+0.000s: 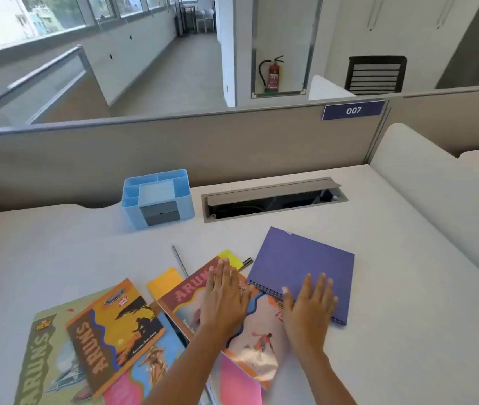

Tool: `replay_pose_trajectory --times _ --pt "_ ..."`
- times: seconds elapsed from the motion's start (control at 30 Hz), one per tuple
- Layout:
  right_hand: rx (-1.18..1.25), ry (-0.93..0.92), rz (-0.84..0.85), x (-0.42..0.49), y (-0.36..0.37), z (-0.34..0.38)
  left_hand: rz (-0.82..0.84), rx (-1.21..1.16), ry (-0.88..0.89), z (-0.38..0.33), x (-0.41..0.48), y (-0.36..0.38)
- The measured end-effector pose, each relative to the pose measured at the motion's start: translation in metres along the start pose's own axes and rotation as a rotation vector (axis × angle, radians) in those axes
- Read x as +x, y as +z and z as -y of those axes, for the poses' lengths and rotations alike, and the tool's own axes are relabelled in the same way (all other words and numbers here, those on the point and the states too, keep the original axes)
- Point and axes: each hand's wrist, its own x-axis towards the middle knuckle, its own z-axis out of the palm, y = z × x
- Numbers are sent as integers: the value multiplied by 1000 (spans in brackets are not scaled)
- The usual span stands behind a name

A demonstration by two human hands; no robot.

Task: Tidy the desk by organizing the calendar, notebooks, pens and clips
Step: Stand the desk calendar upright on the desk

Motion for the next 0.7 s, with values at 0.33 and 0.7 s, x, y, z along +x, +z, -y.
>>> replay_pose_trajectory --times 0.33,0.7 --pt "150 558 134 10 -19 -58 60 -259 -58 -27 24 9" --pt "752 584 -63 42 -60 -58 -121 -980 -186 -51 40 -24"
